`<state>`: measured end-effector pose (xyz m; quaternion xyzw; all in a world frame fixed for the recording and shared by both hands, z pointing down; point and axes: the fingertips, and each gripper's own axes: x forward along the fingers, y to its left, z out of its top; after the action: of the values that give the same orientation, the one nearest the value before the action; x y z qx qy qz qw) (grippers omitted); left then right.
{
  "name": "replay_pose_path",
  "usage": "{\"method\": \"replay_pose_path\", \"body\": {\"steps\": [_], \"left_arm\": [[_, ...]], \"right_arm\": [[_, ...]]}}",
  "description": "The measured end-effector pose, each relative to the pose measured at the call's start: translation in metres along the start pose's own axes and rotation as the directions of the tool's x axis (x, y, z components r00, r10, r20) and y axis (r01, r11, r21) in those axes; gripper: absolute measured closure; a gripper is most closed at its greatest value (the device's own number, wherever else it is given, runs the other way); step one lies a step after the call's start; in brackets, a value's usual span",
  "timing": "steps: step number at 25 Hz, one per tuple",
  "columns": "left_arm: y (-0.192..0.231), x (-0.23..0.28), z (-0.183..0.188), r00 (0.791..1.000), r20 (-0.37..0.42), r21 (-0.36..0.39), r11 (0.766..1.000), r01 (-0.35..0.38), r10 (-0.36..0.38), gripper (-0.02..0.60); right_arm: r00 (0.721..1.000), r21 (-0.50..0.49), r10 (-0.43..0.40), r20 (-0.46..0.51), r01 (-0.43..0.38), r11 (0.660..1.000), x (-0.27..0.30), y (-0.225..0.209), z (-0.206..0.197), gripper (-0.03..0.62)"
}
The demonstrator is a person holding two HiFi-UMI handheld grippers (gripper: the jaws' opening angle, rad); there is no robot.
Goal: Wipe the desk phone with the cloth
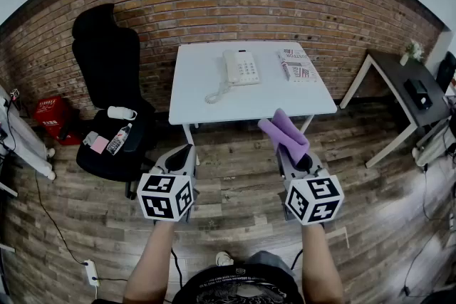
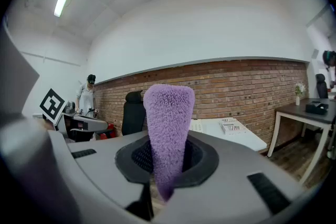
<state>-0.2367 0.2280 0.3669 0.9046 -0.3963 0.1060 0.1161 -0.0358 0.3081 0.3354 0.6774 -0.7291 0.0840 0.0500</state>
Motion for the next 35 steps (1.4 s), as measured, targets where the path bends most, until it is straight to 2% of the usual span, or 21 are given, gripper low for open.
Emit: {"method": "replay_pose_path", "body": {"steps": [9,14,26,35], "left_arm": [[0.004,0.031,-0.002,1.0,-0.02,-0.002,1.0,0.005,-0.005,0.577],[0.007,0.062,0.002,0.999,-0.034,-0.004,1.0,-0.023,0.023,0.577],[0.004,0.187,0.029,0.991,-0.069,-0.027,0.993,-0.113,0.111,0.577],[0.006,0.249,0.041,0.974,-0.089,-0.059,0.975,-0.215,0.209,0.577]], "right_arm": [[1.0,0.009,0.005,-0.012,-0.005,1.0,0.024,-0.018,-0.006,0.549],[0.999,0.013,0.037,-0.018,-0.037,0.999,0.053,-0.043,-0.007,0.549],[0.988,0.034,0.147,-0.057,-0.145,0.989,0.158,-0.145,-0.001,0.549],[0.967,0.045,0.241,-0.086,-0.238,0.97,0.224,-0.209,0.008,0.549]]}}
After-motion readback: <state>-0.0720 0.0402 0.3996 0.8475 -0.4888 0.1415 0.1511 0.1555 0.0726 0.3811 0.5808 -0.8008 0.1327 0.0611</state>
